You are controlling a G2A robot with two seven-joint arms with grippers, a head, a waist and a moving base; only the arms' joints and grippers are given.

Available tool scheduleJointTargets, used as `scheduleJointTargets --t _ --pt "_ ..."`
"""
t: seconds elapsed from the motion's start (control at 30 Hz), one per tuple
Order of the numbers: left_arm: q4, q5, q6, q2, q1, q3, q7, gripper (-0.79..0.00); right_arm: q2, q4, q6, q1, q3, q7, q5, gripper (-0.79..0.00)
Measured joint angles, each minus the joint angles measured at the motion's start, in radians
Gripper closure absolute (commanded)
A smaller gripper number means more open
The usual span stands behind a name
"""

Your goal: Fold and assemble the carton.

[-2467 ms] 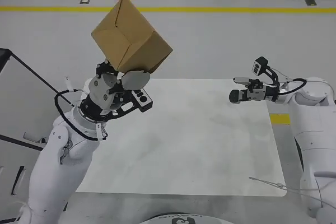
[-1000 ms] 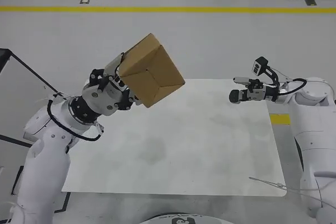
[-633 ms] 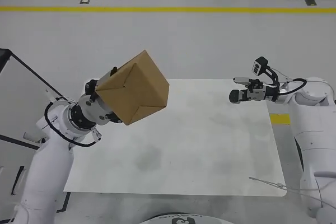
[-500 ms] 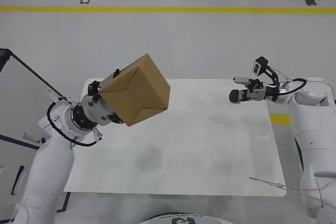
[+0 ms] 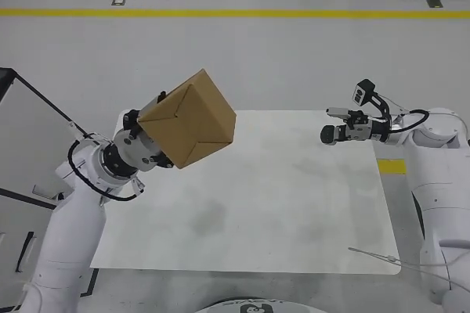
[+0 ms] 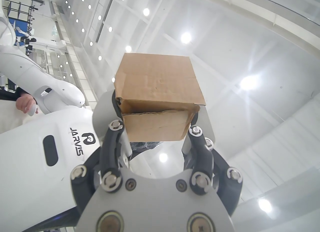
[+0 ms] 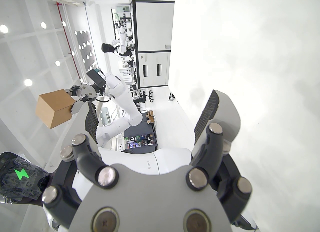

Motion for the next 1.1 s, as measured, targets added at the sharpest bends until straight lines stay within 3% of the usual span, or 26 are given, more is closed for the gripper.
scheduleJointTargets --t 0.17,0.27,0.47,0.83,1.1 --pt "-0.014 0.089 -0.008 0.007 -0.006 -0.044 0.124 0.000 0.000 0.000 0.000 0.000 0.000 0.000 0.000 -0.785" --pt "-0.061 0.257 0.047 0.021 -0.016 -0.076 0.227 0.000 0.000 0.000 0.000 0.000 0.000 0.000 0.000 -0.785" --pt "-0.126 0.442 0.114 0.035 -0.024 -0.116 0.365 0.000 0.000 0.000 0.000 0.000 0.000 0.000 0.000 -0.785" --pt "-0.148 0.452 0.100 0.035 -0.026 -0.112 0.409 0.000 0.000 0.000 0.000 0.000 0.000 0.000 0.000 -0.785" --pt "-0.264 0.646 0.279 0.050 -0.154 -0.061 0.540 0.000 0.000 0.000 0.000 0.000 0.000 0.000 0.000 -0.785"
